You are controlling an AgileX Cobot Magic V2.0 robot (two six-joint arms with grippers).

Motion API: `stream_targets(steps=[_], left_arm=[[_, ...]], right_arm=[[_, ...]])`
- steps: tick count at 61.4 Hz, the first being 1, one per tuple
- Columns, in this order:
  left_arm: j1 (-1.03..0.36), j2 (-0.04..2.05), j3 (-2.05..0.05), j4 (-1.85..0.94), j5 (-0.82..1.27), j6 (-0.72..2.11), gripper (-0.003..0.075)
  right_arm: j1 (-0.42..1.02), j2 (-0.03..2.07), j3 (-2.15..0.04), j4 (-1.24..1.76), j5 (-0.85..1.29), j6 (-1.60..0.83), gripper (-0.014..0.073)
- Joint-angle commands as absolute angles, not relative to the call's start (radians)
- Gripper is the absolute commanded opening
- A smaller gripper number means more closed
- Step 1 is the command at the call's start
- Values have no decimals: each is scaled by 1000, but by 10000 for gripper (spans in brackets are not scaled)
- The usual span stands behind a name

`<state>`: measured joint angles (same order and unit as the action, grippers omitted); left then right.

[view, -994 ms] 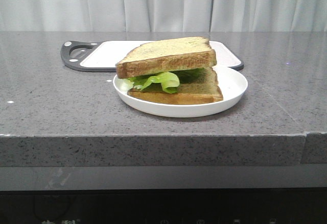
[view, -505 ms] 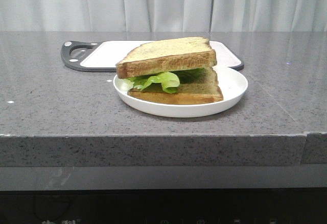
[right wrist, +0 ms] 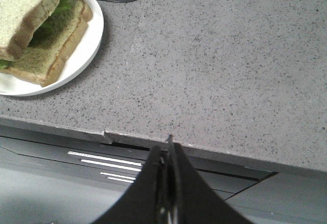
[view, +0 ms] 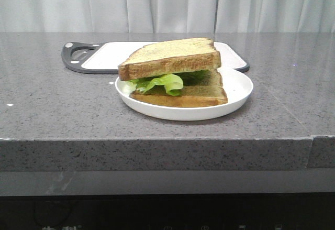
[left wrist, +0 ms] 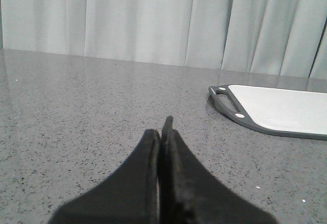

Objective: Left arm grabs bread, right arm adds lettuce

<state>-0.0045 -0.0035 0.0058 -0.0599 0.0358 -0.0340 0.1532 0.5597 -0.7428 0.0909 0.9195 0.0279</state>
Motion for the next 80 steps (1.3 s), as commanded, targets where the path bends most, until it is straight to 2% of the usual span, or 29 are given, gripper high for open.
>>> stream_targets(steps=[1, 55, 61, 80], left_arm=[[-15, -25, 10, -55, -57, -45, -20], [-27, -21, 10, -55, -57, -45, -20], [-27, -21, 10, -55, -57, -45, -20], [-27, -21, 10, -55, -57, -45, -20]], right_arm=[[149, 562, -768, 82, 862, 28, -118], [149, 555, -762, 77, 855, 26, -118], [137, 485, -706, 40, 758, 17, -118], [78, 168, -270, 37, 233, 11, -118]])
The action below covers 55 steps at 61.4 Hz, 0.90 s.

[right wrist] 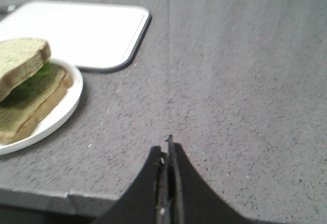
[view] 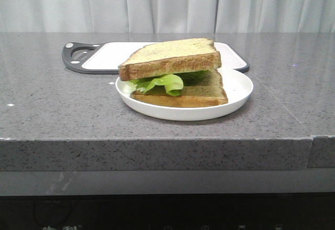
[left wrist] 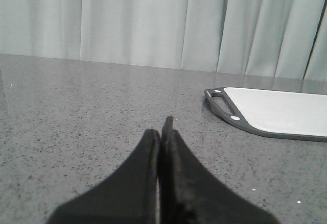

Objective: Left arm grabs bread, right arm adds lettuce

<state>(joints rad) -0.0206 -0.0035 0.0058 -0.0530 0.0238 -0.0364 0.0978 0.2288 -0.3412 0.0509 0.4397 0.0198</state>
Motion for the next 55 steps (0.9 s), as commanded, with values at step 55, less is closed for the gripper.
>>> stream_targets(steps=[55], left_arm=[[-27, -21, 10, -55, -57, -45, -20]], right_arm=[[34, -32, 23, 52, 84, 13, -118]])
